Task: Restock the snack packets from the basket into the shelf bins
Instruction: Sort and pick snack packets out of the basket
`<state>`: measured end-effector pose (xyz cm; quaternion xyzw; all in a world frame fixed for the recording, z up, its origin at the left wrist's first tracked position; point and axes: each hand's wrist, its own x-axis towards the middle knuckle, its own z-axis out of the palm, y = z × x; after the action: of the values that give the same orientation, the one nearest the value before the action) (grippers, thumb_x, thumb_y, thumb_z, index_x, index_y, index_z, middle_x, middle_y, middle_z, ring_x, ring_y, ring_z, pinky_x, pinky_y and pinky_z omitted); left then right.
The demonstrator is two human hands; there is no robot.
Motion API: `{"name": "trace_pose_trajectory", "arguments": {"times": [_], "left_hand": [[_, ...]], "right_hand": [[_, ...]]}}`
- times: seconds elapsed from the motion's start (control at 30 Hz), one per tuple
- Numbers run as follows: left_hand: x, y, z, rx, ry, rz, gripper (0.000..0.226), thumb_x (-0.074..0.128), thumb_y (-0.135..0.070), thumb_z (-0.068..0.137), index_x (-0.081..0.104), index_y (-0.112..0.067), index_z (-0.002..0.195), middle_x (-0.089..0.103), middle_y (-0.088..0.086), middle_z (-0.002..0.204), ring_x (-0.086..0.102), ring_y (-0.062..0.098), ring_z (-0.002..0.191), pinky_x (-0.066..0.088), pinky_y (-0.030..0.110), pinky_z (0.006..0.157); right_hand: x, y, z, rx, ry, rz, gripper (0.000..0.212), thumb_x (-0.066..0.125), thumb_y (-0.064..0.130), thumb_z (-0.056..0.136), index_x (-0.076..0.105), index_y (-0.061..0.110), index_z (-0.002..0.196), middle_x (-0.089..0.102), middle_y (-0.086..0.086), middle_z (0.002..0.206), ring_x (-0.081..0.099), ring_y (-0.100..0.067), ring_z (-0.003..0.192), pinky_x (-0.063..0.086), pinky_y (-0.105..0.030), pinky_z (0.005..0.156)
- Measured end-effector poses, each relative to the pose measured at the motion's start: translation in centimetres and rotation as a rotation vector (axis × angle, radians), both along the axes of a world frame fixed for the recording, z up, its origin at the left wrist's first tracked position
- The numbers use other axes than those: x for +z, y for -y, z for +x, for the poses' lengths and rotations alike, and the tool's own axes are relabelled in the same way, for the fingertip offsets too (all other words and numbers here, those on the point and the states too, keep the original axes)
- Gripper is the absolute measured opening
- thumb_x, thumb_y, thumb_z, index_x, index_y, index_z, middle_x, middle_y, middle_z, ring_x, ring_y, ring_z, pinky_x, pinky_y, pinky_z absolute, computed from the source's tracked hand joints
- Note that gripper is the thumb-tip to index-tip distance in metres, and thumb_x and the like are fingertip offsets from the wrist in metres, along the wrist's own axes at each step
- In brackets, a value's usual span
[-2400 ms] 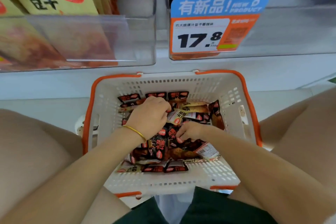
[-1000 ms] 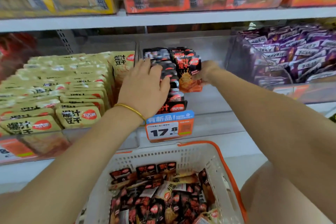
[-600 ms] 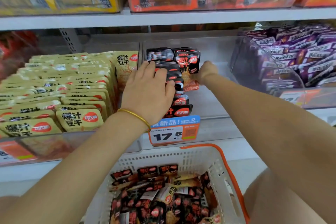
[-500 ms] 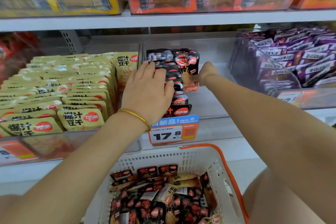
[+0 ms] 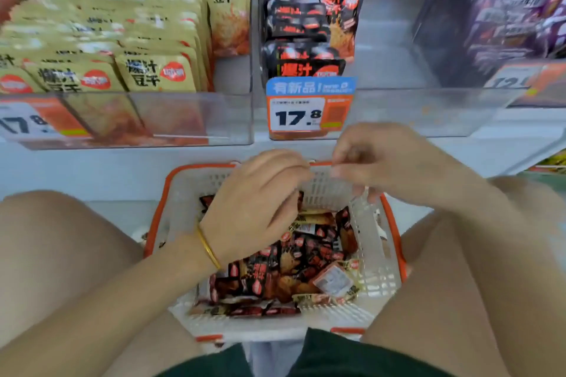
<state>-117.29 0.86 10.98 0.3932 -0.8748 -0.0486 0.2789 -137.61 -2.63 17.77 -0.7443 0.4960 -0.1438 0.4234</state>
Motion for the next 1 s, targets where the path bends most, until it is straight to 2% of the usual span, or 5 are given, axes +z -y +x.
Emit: {"name": "trace_pose_trajectory", "arguments": {"times": [0.2,0.33,0.53,0.83,1.0], "left_hand": [[-8.6,1.1,2.8,0.158,0.362,0.514,0.031,0.045,-0.017,0.09,0.06,-0.009,0.116,0.061,0.009,0.112,0.054,0.027,0.108,0.044,0.038,0.091],[-10.6,2.8,3.6,0.226,0.425,0.624,0.032,0.047,-0.02,0.093,0.056,-0.008,0.121,0.056,0.009,0.12,0.048,0.025,0.114,0.038,0.038,0.096],[-12.1,3.0,4.2,0.271,0.448,0.661,0.023,0.043,-0.024,0.094,0.055,-0.01,0.108,0.053,0.005,0.106,0.046,0.024,0.106,0.043,0.038,0.088],[-12.3,3.4,3.9,0.279,0.555,0.765,0.035,0.048,-0.026,0.095,0.048,-0.011,0.127,0.05,0.007,0.128,0.044,0.023,0.12,0.042,0.037,0.097],[-10.6,2.9,2.5,0.26,0.28,1.029,0.052,0.061,-0.03,0.091,0.04,-0.015,0.136,0.051,0.004,0.132,0.05,0.022,0.12,0.042,0.024,0.09]], "right_hand": [[-16.0,2.6,4.9,0.223,-0.403,0.381,0.02,0.054,0.015,0.093,0.063,0.0,0.083,0.064,-0.013,0.073,0.065,-0.028,0.068,0.052,-0.027,0.058],[-25.4,0.5,7.2,0.122,-0.344,0.655,0.014,0.056,0.011,0.093,0.062,0.004,0.103,0.052,0.001,0.078,0.054,-0.015,0.07,0.052,-0.03,0.07],[-32.3,-3.6,10.7,-0.134,-0.103,1.024,0.037,0.057,0.009,0.092,0.055,0.013,0.129,0.045,-0.003,0.139,0.044,-0.021,0.125,0.046,-0.032,0.091],[-26.6,1.4,8.2,0.137,-0.078,0.704,0.031,0.043,0.004,0.097,0.073,0.011,0.1,0.064,-0.017,0.117,0.055,-0.027,0.089,0.045,-0.033,0.076],[-17.1,3.6,4.8,0.192,0.081,0.635,0.029,0.042,0.003,0.098,0.07,0.011,0.094,0.062,-0.017,0.103,0.059,-0.023,0.081,0.052,-0.031,0.075]]}}
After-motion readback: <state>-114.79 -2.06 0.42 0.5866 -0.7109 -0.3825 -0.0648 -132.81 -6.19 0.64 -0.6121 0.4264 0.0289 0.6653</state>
